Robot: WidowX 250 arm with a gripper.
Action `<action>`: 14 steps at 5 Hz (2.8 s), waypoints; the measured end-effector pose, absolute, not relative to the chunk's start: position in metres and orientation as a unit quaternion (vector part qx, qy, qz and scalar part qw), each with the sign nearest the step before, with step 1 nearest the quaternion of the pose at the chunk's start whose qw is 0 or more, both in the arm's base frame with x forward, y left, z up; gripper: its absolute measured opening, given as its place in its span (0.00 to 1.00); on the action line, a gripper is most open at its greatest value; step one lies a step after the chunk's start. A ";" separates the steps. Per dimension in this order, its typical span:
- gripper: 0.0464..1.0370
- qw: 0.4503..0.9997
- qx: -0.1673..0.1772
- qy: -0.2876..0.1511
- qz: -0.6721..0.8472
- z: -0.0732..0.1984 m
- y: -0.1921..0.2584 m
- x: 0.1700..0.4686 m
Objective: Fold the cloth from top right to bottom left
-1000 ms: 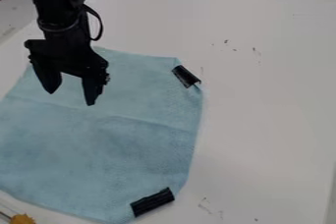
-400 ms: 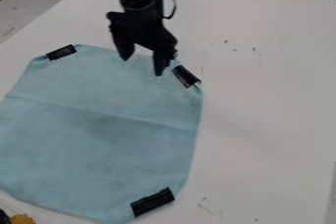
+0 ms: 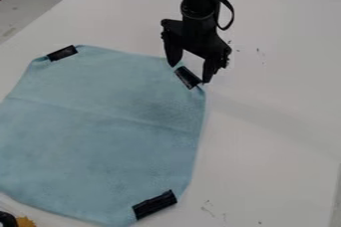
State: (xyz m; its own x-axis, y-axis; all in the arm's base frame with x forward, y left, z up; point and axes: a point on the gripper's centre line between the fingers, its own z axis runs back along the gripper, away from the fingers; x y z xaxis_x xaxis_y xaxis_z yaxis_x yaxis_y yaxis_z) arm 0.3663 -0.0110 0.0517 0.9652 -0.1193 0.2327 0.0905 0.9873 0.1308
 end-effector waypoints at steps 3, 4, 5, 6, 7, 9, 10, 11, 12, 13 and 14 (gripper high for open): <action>0.96 0.992 0.057 -0.113 -0.009 0.018 -0.001 0.383; 0.96 0.993 0.054 -0.106 -0.023 0.016 0.000 0.399; 0.96 0.992 0.050 -0.110 -0.023 0.017 0.003 0.407; 0.91 0.993 0.046 -0.110 -0.015 0.016 0.008 0.407; 0.63 0.993 0.040 -0.109 -0.012 0.013 0.006 0.406; 0.14 0.994 0.038 -0.104 -0.011 0.008 0.007 0.403; 0.03 0.993 0.034 -0.108 -0.014 0.009 0.005 0.402; 0.01 0.992 0.046 -0.117 -0.017 0.016 0.009 0.401; 0.01 0.984 0.077 -0.164 -0.001 0.050 0.020 0.402; 0.01 0.972 0.104 -0.208 0.041 0.081 0.048 0.386; 0.01 0.967 0.106 -0.215 0.088 0.082 0.076 0.361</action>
